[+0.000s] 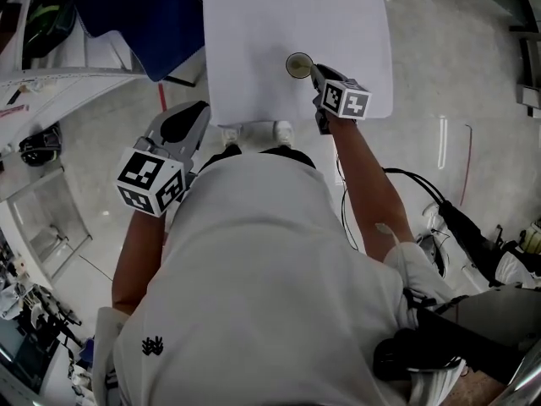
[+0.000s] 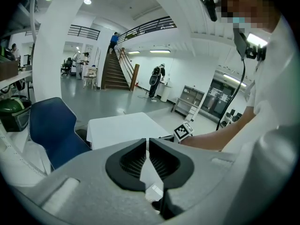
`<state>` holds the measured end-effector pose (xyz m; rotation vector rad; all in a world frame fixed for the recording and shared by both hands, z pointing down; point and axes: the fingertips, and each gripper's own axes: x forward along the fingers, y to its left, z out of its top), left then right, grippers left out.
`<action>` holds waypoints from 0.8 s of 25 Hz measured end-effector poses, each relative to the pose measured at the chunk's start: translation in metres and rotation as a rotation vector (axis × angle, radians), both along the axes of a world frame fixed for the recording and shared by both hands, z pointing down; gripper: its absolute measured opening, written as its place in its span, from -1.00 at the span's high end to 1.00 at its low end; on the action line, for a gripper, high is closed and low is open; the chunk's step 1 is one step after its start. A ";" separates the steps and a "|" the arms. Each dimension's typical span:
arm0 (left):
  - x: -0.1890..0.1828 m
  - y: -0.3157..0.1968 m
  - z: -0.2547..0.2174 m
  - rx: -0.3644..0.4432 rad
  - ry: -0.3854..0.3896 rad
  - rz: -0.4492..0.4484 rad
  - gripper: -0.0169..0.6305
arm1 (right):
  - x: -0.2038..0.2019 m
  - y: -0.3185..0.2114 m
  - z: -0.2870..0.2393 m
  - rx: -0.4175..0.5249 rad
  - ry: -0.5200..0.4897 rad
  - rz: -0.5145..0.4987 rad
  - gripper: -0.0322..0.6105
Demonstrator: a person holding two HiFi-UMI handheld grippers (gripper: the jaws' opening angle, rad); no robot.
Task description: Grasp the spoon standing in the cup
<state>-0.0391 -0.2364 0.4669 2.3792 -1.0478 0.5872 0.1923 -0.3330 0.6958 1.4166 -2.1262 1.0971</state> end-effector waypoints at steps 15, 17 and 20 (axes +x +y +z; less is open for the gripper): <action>0.007 0.003 -0.004 0.048 0.077 0.144 0.86 | 0.007 0.023 -0.083 0.098 0.052 0.030 0.74; 0.007 0.003 -0.005 0.048 0.088 0.165 0.86 | 0.004 0.029 -0.095 0.111 0.063 0.023 0.74; 0.005 0.004 -0.007 0.058 0.092 0.200 0.86 | -0.001 0.038 -0.113 0.128 0.076 0.025 0.74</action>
